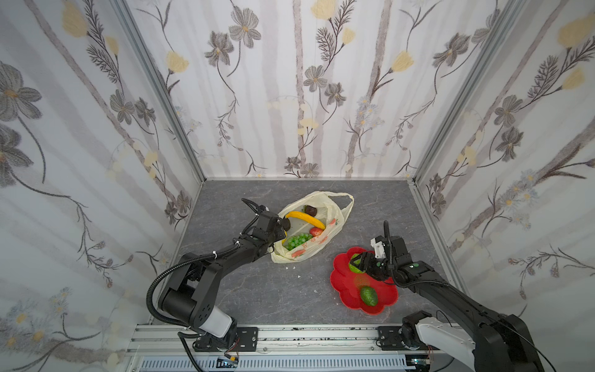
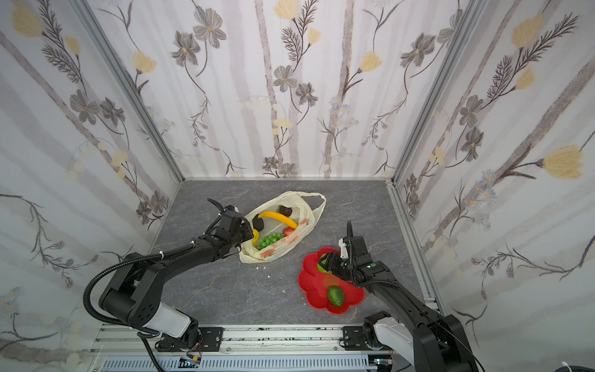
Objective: Take fruits out of the plastic bag
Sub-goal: Place the fruit on the plate.
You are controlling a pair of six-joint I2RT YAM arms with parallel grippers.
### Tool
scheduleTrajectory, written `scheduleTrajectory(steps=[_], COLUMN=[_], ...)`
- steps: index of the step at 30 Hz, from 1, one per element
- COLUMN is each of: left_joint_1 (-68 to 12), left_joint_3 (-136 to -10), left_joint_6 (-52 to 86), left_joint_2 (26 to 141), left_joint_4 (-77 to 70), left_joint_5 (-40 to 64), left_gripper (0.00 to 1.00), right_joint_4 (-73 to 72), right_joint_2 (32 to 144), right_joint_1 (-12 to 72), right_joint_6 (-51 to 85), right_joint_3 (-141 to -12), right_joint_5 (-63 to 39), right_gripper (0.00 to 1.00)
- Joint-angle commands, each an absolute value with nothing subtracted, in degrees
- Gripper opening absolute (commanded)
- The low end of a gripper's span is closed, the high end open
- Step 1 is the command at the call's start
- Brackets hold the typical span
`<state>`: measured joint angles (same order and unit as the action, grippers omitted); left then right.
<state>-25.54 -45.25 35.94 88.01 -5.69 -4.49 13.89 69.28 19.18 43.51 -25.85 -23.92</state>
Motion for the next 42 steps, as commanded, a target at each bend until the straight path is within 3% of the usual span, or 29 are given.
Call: scheduleTrajectory(steps=[1,16,29,36,42], left_joint_1=[-25.5,-25.6,-25.8,-25.7,-25.7], left_joint_3=[-45.3,-44.9,-44.8,-44.8,-45.0], left_joint_6=[35.9,36.0,35.9,35.9,35.9], left_joint_2=[88.0,88.2,87.9,87.9,88.2], left_joint_4=[-6.0,-6.2,-6.1,-6.1,-6.1], left_joint_5=[-4.8,-5.0,-5.3,-5.4,-5.2], left_gripper=[0.00,0.00,0.00,0.00,0.00], right_joint_4=[8.6,1.1,6.0,10.8,13.0], right_joint_2=[69.2,71.6,72.4,69.7,68.8], right_joint_1=[18.5,18.4,18.6,18.5,18.5], right_joint_6=[45.4,52.4,51.2,50.2,49.4], right_joint_3=[-24.1,-19.1,-20.2,-22.4,-22.6], right_joint_5=[-27.4,-31.5,-26.2,-21.4,-19.2], right_gripper=[0.57,0.58,0.78,0.84,0.81])
